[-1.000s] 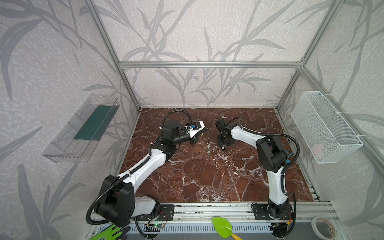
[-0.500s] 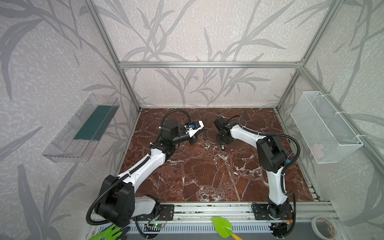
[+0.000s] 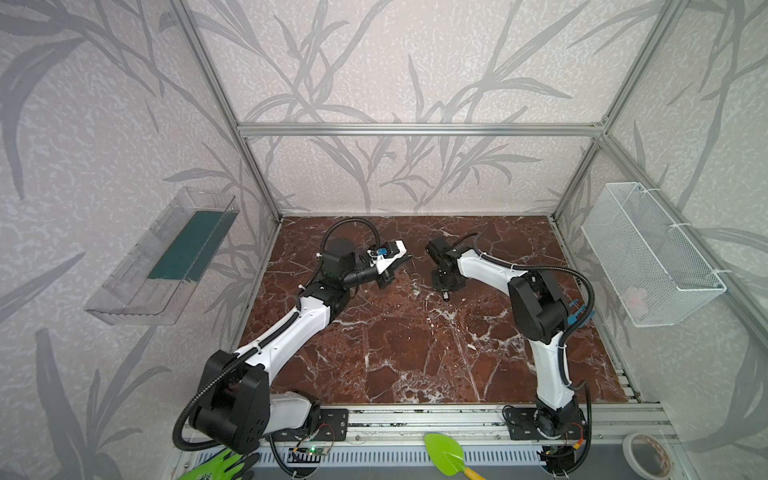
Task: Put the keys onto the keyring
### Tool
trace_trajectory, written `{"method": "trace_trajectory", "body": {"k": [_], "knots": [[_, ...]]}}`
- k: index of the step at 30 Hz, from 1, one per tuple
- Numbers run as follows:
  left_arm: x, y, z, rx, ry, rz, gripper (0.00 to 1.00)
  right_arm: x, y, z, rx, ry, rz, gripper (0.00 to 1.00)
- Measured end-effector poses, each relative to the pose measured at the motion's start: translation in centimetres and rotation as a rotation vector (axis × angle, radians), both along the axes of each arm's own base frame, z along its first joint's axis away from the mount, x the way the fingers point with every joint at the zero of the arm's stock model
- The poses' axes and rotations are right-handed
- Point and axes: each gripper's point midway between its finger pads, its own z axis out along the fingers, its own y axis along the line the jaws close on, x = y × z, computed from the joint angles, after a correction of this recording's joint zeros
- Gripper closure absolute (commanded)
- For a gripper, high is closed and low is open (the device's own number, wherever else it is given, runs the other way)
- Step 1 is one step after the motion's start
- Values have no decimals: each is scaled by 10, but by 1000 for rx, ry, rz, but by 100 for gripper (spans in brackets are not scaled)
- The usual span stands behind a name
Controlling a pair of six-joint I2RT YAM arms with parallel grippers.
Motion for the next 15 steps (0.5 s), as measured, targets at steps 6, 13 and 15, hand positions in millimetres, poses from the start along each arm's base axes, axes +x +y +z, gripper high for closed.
{"method": "trace_trajectory", "body": {"k": [6,13,15], "knots": [[0,1,0,-2,2,1,100,-1,0,0,-5,4,8,88],[1,2,1,-4,0,0,100,-7,1,-2,-26,16,75,89],[1,2,2,-5,-3,0,100,-11,3,-2,-34,12,125,89]]}}
